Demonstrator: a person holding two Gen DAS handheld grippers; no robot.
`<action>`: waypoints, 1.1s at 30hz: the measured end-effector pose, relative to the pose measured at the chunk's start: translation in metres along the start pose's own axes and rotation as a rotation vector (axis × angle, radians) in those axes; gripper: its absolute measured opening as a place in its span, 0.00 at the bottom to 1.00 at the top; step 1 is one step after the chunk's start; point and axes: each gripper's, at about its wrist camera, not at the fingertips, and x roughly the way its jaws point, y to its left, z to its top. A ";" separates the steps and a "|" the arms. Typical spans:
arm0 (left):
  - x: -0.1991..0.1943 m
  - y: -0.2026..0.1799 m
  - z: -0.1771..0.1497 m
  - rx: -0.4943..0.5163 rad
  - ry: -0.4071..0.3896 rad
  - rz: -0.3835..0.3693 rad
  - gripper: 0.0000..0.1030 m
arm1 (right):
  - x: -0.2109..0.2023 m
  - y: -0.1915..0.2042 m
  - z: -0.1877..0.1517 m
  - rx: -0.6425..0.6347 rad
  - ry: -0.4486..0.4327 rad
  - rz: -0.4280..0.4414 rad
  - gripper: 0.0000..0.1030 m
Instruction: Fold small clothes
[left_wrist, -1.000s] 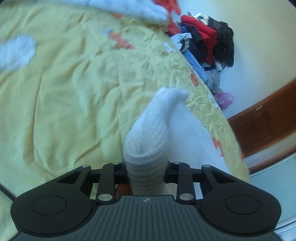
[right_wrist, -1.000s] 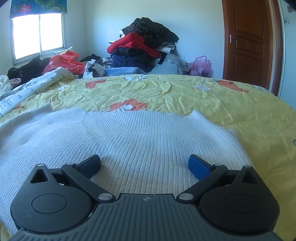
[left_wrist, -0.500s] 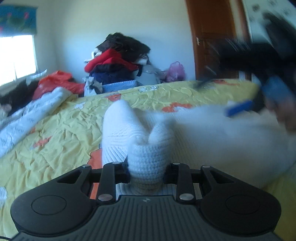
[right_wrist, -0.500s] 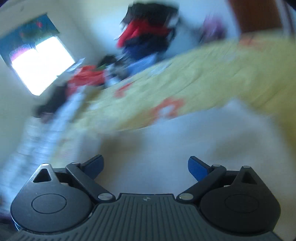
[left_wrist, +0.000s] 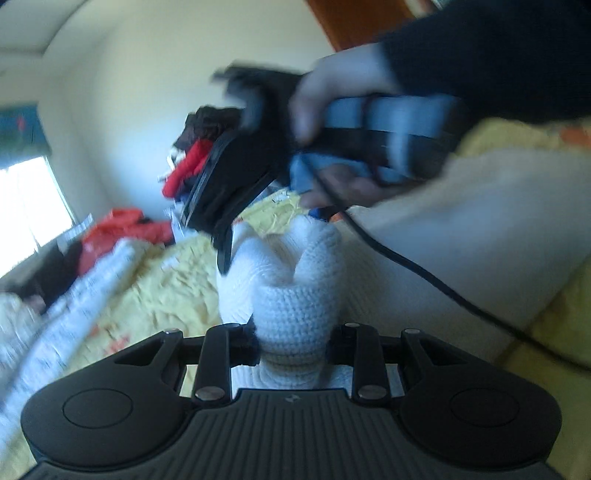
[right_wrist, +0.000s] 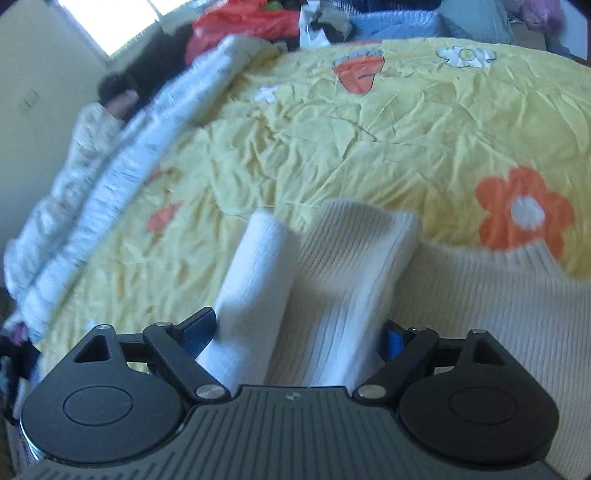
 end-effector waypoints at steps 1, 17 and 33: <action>0.000 -0.003 -0.001 0.030 -0.003 0.009 0.27 | 0.008 0.002 0.006 -0.012 0.029 -0.005 0.88; -0.016 -0.061 0.072 0.159 -0.215 -0.206 0.27 | -0.115 -0.063 0.008 -0.269 -0.127 0.005 0.23; 0.000 -0.194 0.078 0.365 -0.322 -0.397 0.29 | -0.171 -0.242 -0.089 0.072 -0.195 -0.139 0.43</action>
